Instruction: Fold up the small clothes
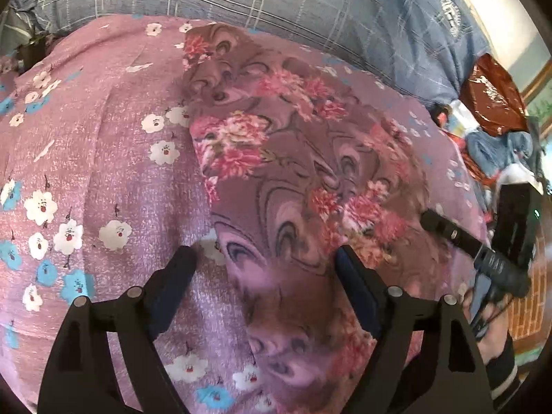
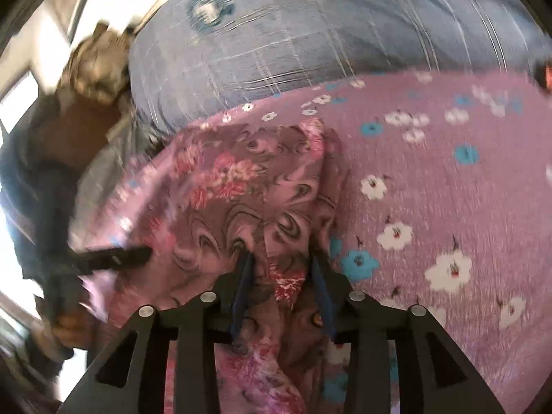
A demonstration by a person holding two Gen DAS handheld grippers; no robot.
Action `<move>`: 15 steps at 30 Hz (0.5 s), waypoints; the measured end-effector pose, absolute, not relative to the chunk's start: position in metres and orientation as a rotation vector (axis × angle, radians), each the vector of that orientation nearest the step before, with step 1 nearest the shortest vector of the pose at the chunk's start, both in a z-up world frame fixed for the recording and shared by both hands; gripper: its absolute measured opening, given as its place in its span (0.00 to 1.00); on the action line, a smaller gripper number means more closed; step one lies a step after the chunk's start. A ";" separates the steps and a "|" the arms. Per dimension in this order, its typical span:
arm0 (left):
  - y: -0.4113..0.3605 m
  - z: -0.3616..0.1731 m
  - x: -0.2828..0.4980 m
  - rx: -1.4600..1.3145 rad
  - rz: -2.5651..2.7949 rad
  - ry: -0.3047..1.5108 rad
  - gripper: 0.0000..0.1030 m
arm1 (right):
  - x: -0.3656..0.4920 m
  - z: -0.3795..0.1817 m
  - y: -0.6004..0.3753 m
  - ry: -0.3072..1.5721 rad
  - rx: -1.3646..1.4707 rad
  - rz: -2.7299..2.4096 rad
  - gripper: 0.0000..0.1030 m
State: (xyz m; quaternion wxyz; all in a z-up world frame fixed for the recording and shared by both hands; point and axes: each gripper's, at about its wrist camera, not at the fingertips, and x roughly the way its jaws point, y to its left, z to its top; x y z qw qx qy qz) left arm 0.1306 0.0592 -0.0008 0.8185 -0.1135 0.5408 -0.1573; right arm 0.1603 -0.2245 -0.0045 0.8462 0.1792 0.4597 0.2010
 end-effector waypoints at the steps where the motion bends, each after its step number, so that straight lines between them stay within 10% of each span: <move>1: 0.063 0.001 0.131 -0.257 -0.353 1.156 0.80 | 0.161 -0.004 -0.233 0.975 0.436 0.426 0.37; 15: 0.056 -0.011 0.135 -0.525 -0.514 1.229 0.81 | 0.157 -0.015 -0.222 1.004 0.503 0.592 0.62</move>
